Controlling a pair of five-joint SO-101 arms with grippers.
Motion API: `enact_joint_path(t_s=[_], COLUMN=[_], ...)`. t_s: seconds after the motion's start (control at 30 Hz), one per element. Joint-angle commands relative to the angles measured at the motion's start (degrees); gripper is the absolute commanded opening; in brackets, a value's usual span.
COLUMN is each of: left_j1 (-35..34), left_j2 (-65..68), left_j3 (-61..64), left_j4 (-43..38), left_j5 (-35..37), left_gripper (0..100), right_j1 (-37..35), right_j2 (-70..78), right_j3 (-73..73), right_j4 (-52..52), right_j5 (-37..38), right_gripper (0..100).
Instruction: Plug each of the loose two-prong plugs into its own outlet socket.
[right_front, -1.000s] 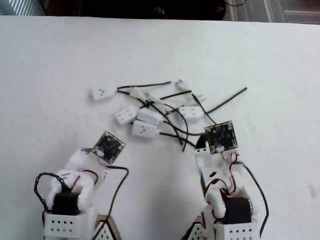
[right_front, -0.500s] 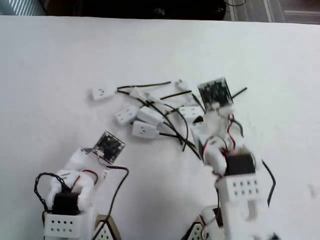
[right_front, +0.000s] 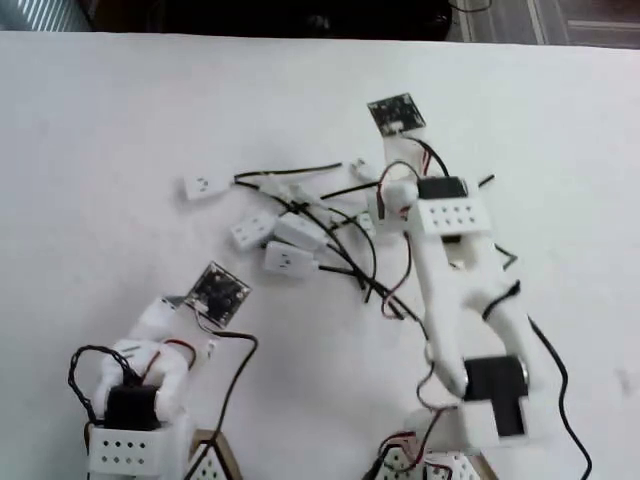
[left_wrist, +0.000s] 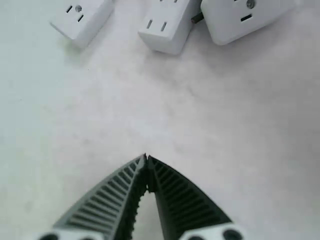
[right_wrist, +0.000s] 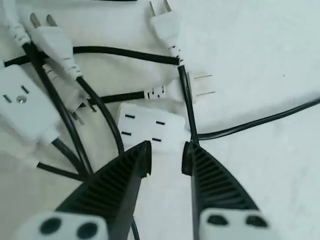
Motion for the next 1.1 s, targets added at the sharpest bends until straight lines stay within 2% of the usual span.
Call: enact_joint_path(t_s=[0.0,0.23,0.53,0.67,0.77,1.07], left_j1=[-0.5,-0.5,-0.5,-0.5,-0.5,-0.5], left_j2=[-0.1,-0.1,-0.1,-0.1,-0.1,-0.1], left_j3=[-0.2,-0.2,-0.2,-0.2,-0.2,-0.2], left_j4=[0.2,0.2,0.2,0.2,0.2,0.2], left_j5=[-0.4,-0.4,-0.4,-0.4,-0.4,-0.4], left_gripper=[2,2,2,2,2,2], right_j1=[1.3,1.2,1.3,1.5,1.9,4.1], right_j2=[10.0,22.7,27.8,28.0,27.5,19.5], right_j3=[-12.7,-22.0,-22.8,-22.8,-22.9,-29.2], right_j4=[-0.9,-0.9,-1.2,-1.2,-0.3,13.8], right_j5=[-0.2,-0.2,-0.2,-0.1,-0.1,-0.1], right_gripper=[11.2,11.0,10.6,1.3,1.8,1.8])
